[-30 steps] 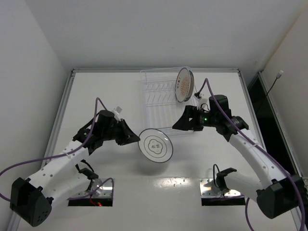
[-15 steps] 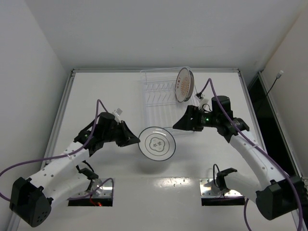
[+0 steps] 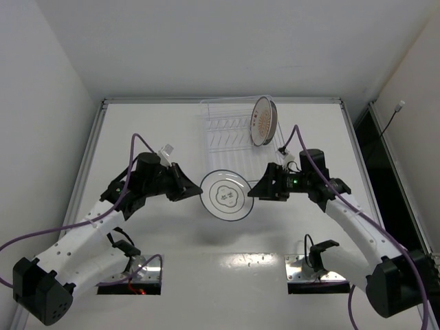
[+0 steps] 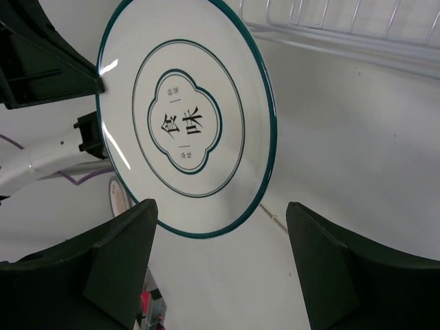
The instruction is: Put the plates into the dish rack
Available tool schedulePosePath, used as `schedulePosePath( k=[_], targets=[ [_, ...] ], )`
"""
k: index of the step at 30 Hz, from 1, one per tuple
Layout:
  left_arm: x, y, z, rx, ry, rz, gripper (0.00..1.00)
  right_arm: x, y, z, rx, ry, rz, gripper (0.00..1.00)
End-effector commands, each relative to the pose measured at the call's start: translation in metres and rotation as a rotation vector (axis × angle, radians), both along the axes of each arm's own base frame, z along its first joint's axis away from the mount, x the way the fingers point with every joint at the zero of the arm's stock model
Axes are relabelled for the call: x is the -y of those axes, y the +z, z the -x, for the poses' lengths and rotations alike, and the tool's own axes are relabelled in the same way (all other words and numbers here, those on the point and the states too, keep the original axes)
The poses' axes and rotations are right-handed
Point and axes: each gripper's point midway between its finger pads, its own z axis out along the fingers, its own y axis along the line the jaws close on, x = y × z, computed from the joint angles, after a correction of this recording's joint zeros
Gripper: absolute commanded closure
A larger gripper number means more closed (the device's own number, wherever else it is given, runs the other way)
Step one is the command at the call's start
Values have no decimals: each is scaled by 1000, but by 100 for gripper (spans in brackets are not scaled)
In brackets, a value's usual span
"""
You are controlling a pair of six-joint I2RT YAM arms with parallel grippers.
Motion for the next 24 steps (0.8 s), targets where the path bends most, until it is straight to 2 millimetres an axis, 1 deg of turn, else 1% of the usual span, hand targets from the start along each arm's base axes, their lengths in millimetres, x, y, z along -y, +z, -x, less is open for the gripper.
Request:
schedulePosePath(
  k=[1,2,4,6,7,8,9,11,12,13,14,16,21,23,24],
  targets=[
    [12,43,-2,81,-31,112,100,-8,17,-6,58,15,-82,28],
    [13,45,-3,91,-31,117,100,-8,15,-6,48,9,-87,28],
    [14,45,-4,84,-27,122,100,-10,22,-9,68,8,-111,28],
    [15,47,-4,89,-37,130,100,-13,24,-14,72,-4,-131,31],
    [17,52,-4,99,-42,151,100,-13,26,-16,77,-7,-138,34],
    [19,56,-3,97,-50,168,100,-14,25,-18,77,-7,-138,42],
    [20,55,-4,102,-50,171,100,-18,23,-17,60,0,-155,47],
    [24,63,-3,102,-59,219,100,-20,22,-16,44,6,-183,52],
    [25,65,-4,115,-61,226,100,-21,24,-17,54,7,-186,52],
    [25,64,-5,110,-57,233,100,-21,18,-16,29,2,-184,52],
    [27,68,-4,125,-66,245,100,-21,20,-16,37,11,-191,52],
    [27,70,-5,133,-67,250,100,-21,20,-16,37,11,-191,52],
    [28,68,-5,123,-75,249,100,-19,21,-14,25,8,-193,52],
    [28,68,-4,122,-78,240,100,-16,29,-15,60,10,-188,52],
    [26,66,-5,115,-67,231,100,-13,37,-16,86,15,-170,52]
  ],
)
